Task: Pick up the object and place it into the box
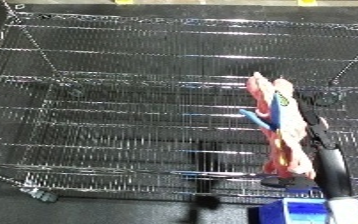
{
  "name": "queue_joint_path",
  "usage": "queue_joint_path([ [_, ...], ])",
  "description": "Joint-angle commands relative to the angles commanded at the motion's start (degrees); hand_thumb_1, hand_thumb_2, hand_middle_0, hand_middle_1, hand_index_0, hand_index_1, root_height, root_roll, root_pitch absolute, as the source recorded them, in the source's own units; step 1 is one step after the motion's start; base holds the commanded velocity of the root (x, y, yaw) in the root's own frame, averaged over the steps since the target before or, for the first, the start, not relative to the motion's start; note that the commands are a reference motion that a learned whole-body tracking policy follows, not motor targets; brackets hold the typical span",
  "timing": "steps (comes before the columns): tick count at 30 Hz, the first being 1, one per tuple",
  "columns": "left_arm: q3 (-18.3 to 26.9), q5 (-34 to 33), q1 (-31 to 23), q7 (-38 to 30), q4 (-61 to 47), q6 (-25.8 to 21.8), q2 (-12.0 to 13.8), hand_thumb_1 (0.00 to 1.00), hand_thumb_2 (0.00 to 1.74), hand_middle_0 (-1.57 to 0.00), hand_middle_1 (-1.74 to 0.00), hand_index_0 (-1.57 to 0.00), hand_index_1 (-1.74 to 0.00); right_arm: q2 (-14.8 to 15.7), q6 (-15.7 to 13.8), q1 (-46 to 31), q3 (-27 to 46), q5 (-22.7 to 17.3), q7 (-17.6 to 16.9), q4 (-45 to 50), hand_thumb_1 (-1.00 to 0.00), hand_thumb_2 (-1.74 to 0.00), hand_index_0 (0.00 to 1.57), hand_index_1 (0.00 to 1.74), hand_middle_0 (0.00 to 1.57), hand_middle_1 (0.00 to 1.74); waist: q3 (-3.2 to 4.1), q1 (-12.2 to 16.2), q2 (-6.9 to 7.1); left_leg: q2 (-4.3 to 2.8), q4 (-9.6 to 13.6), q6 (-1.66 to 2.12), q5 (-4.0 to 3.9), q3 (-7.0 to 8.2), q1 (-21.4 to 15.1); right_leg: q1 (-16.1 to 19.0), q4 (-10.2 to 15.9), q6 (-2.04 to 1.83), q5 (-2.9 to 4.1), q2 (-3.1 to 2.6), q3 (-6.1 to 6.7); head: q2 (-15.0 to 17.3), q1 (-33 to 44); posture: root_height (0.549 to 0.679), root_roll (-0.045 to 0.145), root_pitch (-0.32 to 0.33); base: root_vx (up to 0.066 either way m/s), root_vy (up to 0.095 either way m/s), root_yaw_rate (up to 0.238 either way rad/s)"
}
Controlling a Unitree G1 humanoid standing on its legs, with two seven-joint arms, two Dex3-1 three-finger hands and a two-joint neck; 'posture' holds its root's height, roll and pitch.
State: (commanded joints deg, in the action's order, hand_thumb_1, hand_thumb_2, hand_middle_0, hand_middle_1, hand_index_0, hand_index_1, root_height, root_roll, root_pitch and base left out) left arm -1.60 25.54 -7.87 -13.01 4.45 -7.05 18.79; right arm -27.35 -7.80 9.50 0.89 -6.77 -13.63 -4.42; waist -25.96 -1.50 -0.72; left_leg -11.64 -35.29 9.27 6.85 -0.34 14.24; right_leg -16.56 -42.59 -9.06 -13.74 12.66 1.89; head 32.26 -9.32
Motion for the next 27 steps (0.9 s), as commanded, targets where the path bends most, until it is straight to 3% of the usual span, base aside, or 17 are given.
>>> queue_joint_path([
  [14, -0.9, 2.2, -1.2, 0.1, 0.3, -0.2, 1.0, 1.00, 1.74, -1.57, -1.74, -1.57, -1.74, -5.7, 2.4, 7.1, 0.9, -0.4, -3.4, -8.9, 0.00, 0.00, 0.00, 0.00, 0.00, 0.00, -0.86, -0.1, -0.61, 0.01, -0.6, 0.13, -0.25, -0.01, 1.0, -2.0, -1.1, -0.03, 0.52, 0.11, 0.72, 1.0, -8.4, 0.626, 0.051, -0.176, 0.012, -0.019, -0.018],
  [20, -2.4, 3.2, -1.7, 0.0, 0.0, -0.6, 1.5, 1.00, 1.74, -1.57, -1.74, -1.57, -1.74, -6.3, 4.1, 10.3, 0.4, -2.4, -5.6, -15.4, 0.00, 0.00, 0.00, 0.00, 0.00, 0.00, -1.48, -0.4, -1.53, 0.07, -0.7, 0.25, -0.43, -0.01, 1.8, -3.1, -1.5, -0.08, 0.63, 0.14, 0.93, 0.7, -12.0, 0.624, 0.052, -0.168, 0.011, -0.009, -0.008],
  [27, -4.8, 4.1, -1.8, 0.3, -0.1, -1.2, 2.3, 1.00, 1.74, -1.57, -1.74, -1.57, -1.74, -6.6, 5.6, 15.4, -2.7, -4.6, -5.9, -24.9, 0.00, 0.00, 0.00, 0.00, 0.00, 0.00, -2.29, -0.9, -2.98, 0.36, -0.7, 0.24, -0.66, -0.11, 2.9, -4.7, -1.7, -0.21, 0.92, 0.37, 1.09, -1.0, -16.7, 0.623, 0.053, -0.152, 0.005, -0.004, -0.017],
])
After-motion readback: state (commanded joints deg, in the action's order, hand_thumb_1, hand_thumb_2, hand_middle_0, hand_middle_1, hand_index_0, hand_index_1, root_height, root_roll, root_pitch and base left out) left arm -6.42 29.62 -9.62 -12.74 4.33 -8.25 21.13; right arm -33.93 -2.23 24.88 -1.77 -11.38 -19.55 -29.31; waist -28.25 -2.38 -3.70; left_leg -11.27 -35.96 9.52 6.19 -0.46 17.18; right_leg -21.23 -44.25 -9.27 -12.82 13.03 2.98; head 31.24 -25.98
